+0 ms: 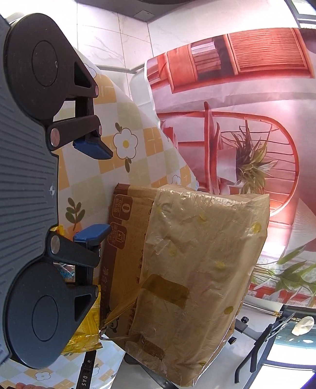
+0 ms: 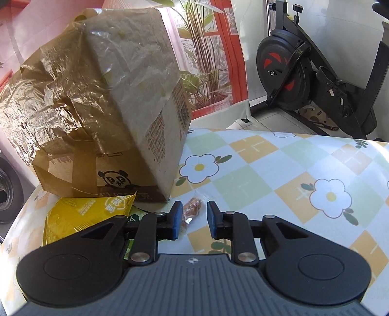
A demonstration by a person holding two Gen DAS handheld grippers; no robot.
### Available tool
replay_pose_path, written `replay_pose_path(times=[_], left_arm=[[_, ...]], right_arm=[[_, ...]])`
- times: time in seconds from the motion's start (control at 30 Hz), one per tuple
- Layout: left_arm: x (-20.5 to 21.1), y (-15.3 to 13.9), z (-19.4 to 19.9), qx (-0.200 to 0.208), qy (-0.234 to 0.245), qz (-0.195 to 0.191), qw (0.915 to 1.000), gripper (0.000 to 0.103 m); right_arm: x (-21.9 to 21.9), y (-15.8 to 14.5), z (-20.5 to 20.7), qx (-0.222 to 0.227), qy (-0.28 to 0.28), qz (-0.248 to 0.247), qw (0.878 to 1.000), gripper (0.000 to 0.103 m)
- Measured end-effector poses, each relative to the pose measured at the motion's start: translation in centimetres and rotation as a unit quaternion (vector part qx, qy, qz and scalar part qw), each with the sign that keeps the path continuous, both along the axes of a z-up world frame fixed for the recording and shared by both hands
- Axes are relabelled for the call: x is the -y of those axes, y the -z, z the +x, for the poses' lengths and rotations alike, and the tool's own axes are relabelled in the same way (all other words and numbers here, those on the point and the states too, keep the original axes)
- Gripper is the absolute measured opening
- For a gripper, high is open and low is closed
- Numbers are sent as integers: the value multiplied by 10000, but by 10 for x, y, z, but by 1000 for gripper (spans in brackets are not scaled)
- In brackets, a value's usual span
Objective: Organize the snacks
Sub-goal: 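Move both open tools back down to the remaining snacks, then grasp the small orange snack pack with the left tool while the right tool grasps the small clear candy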
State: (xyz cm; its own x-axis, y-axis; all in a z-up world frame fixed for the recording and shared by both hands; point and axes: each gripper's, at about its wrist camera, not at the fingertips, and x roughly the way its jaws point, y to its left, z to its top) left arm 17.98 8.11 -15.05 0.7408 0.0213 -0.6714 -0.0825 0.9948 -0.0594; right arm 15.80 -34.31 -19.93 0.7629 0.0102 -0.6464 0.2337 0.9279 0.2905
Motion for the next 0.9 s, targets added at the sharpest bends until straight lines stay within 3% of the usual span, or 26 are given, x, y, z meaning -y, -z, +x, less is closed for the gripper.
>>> replay_pose_path(times=[0.1, 0.43, 0.5, 0.9], left_arm=[[0, 6, 4, -64, -57, -42, 10000, 61], [11, 22, 8, -284, 179, -118, 9994, 61], [13, 28, 7, -365, 284, -172, 9988, 61], [34, 68, 2, -861, 820, -291, 9925, 61]], right_arm=[[2, 6, 10, -35, 100, 167, 9998, 30], [-3, 17, 25, -288, 130, -220, 9993, 28], [-3, 18, 22, -299, 87, -329, 9990, 19], [6, 6, -30, -12, 382, -19, 9993, 19]])
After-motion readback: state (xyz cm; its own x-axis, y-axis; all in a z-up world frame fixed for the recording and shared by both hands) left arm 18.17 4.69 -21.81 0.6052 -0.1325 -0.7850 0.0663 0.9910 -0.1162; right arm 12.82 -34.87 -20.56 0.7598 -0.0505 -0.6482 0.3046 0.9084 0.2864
